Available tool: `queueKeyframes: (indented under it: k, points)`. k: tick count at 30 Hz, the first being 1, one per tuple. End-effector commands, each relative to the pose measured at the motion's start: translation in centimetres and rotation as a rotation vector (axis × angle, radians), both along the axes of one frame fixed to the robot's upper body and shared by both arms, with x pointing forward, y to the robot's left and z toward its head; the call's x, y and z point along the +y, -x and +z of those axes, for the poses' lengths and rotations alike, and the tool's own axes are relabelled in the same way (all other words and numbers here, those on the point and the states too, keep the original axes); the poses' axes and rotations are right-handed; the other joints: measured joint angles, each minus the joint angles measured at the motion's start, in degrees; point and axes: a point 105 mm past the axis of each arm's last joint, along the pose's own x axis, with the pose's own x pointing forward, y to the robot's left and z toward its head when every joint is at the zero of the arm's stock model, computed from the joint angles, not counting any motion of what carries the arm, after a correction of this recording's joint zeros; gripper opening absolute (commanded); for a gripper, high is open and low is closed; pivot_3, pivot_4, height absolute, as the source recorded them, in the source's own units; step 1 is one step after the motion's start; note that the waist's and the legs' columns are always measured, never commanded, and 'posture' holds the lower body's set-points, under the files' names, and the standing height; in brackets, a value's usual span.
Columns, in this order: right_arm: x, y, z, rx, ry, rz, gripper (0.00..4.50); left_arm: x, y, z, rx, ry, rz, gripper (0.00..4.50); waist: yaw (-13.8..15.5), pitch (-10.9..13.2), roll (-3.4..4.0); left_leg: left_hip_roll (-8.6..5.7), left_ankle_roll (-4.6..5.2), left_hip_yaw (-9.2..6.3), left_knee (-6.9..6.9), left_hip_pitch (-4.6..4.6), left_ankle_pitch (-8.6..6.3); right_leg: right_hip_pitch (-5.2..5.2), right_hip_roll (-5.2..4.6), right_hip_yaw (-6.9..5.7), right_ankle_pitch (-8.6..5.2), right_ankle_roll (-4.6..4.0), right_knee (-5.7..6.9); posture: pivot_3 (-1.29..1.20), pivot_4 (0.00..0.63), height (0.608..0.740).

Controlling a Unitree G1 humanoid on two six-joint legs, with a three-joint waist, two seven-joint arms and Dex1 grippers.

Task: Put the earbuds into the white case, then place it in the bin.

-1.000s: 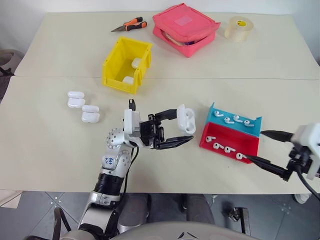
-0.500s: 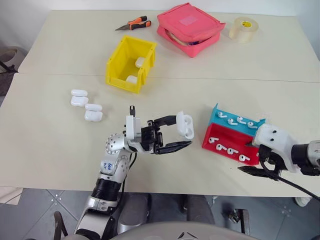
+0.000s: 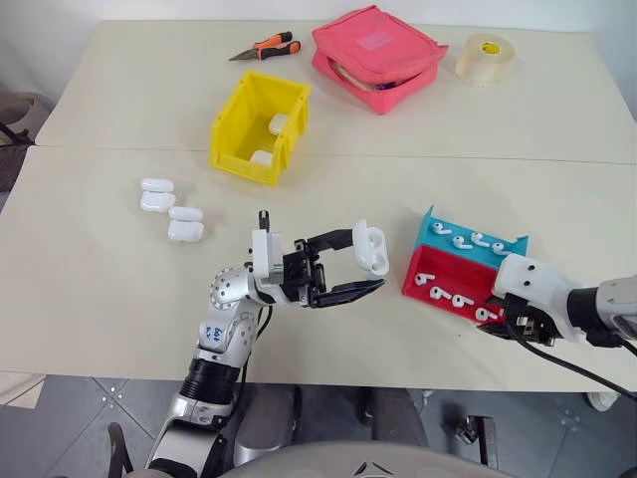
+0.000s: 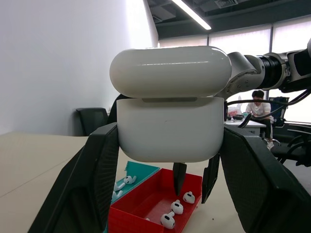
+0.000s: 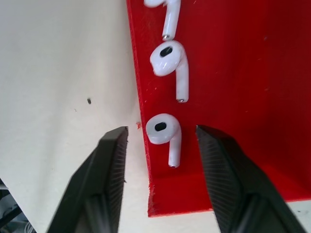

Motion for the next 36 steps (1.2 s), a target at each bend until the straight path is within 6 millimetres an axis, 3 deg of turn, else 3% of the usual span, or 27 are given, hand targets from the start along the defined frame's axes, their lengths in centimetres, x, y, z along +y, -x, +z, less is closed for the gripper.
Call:
queueKeyframes:
  k: [1, 11, 16, 26, 34, 36]
  points:
    - [0.4, -0.1, 0.3, -0.026, -0.006, 0.02, 2.3, 0.0, 0.6, 1.1, -0.045, 0.023, -0.013, 2.76, 0.01, 0.0, 0.0, 0.0, 0.0, 0.0, 0.0, 0.0, 0.0, 0.0, 0.0, 0.0, 0.0, 0.0, 0.0, 0.0, 0.15, 0.74]
    - [0.4, 0.0, -0.5, -0.018, -0.023, 0.005, 2.3, 0.1, 0.6, 1.1, -0.045, 0.015, -0.021, 2.76, -0.06, 0.0, -0.01, 0.01, 0.0, 0.01, 0.0, 0.01, 0.0, 0.01, 0.01, 0.0, 0.0, 0.0, 0.0, 0.0, 0.15, 0.74]
    - [0.5, 0.1, -0.8, -0.016, -0.027, 0.007, 0.74, 0.2, 0.6, 1.1, -0.044, 0.013, -0.024, 2.76, -0.07, -0.01, -0.03, 0.01, 0.0, 0.01, 0.0, 0.01, 0.0, 0.01, 0.01, -0.01, 0.0, 0.0, 0.01, 0.0, 0.15, 0.74]
    - [0.8, -0.1, -0.7, -0.032, -0.049, 0.004, 0.74, 0.3, 0.6, 1.1, -0.049, 0.005, -0.029, 2.76, -0.1, -0.07, -0.12, 0.03, -0.01, 0.0, 0.02, 0.04, 0.0, 0.02, 0.02, -0.01, 0.0, 0.01, 0.01, 0.0, 0.15, 0.74]
    - [2.0, 0.2, 3.7, -0.228, -0.274, 0.071, 0.74, 0.3, 0.3, 1.1, -0.039, 0.003, -0.059, 2.76, 0.16, -0.07, -0.13, -0.02, -0.01, 0.08, 0.03, -0.03, 0.0, 0.02, 0.01, -0.05, 0.01, 0.01, 0.0, 0.0, 0.15, 0.74]
    - [3.1, 1.2, 5.2, -0.29, -0.427, 0.128, 0.74, 0.4, -0.1, 0.9, -0.034, -0.014, -0.068, 2.76, 0.27, -0.06, -0.16, -0.02, -0.01, 0.1, 0.03, -0.02, 0.0, 0.02, 0.01, -0.04, 0.01, 0.02, 0.02, 0.0, 0.15, 0.74]
